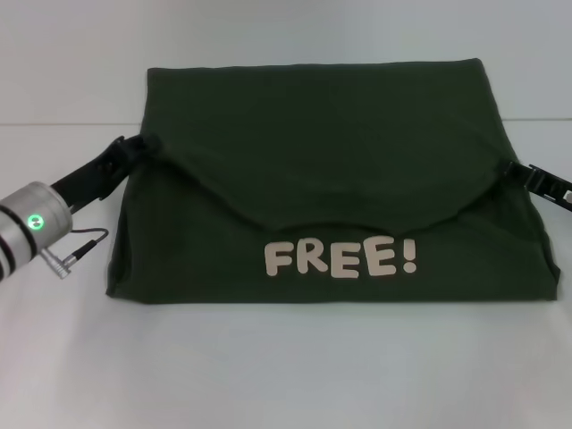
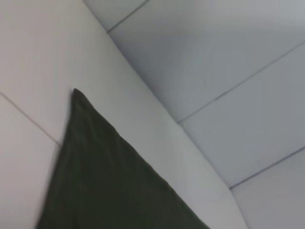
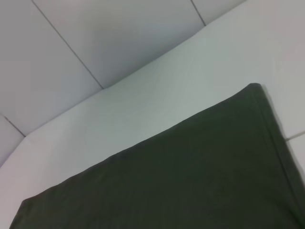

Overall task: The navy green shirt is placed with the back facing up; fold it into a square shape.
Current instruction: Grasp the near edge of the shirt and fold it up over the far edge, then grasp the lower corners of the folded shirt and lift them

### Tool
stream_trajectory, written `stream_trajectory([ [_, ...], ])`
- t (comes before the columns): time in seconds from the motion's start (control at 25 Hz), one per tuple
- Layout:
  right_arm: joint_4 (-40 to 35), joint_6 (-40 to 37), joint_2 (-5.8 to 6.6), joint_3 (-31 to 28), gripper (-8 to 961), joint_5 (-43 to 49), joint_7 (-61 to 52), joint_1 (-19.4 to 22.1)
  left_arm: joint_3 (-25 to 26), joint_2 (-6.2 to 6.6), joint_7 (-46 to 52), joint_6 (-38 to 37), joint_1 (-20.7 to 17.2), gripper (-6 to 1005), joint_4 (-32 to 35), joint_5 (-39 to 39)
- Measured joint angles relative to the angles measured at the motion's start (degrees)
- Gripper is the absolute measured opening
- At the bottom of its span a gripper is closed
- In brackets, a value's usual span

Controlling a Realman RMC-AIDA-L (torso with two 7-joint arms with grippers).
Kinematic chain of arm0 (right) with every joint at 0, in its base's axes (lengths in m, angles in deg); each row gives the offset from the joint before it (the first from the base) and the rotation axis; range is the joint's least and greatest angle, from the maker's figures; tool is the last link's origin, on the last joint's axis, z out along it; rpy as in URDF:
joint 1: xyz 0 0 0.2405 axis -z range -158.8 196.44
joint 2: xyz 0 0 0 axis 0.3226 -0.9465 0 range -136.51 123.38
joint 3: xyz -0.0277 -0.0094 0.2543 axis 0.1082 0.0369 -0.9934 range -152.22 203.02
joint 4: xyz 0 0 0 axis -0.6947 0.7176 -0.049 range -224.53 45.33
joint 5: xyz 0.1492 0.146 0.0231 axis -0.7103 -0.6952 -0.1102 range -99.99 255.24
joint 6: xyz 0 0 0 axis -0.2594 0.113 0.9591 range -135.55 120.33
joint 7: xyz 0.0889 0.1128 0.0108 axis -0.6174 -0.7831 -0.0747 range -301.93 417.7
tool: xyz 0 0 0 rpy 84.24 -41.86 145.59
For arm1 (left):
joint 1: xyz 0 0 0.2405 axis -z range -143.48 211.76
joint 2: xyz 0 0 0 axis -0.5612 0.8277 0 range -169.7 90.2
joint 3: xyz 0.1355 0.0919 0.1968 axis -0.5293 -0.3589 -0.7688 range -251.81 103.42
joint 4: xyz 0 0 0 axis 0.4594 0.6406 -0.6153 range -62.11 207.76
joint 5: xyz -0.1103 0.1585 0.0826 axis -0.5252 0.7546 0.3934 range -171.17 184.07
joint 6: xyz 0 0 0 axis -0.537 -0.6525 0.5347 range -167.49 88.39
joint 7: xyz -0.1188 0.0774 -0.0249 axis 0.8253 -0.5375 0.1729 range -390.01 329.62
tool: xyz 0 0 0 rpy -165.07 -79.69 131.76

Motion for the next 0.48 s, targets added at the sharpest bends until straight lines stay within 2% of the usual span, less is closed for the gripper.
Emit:
stream_trajectory([
  [0.04, 0.0, -0.2, 0.00, 0.0, 156, 0.0, 0.1, 0.1, 0.0, -0.02, -0.2, -0.2, -0.4, 83, 0.1, -0.7],
  [0.32, -0.6, -2.8, 0.18, -0.4, 444, -1.8, -0.1, 1.3, -0.3, 0.19, -0.1, -1.4, -2.0, 341, 0.2, -1.8],
  [0.48, -1.5, -11.6, 1.30, -0.3, 641, -2.2, 0.5, 3.8, -3.9, 2.29, 2.5, -10.2, -4.5, 514, 1.8, 0.9],
])
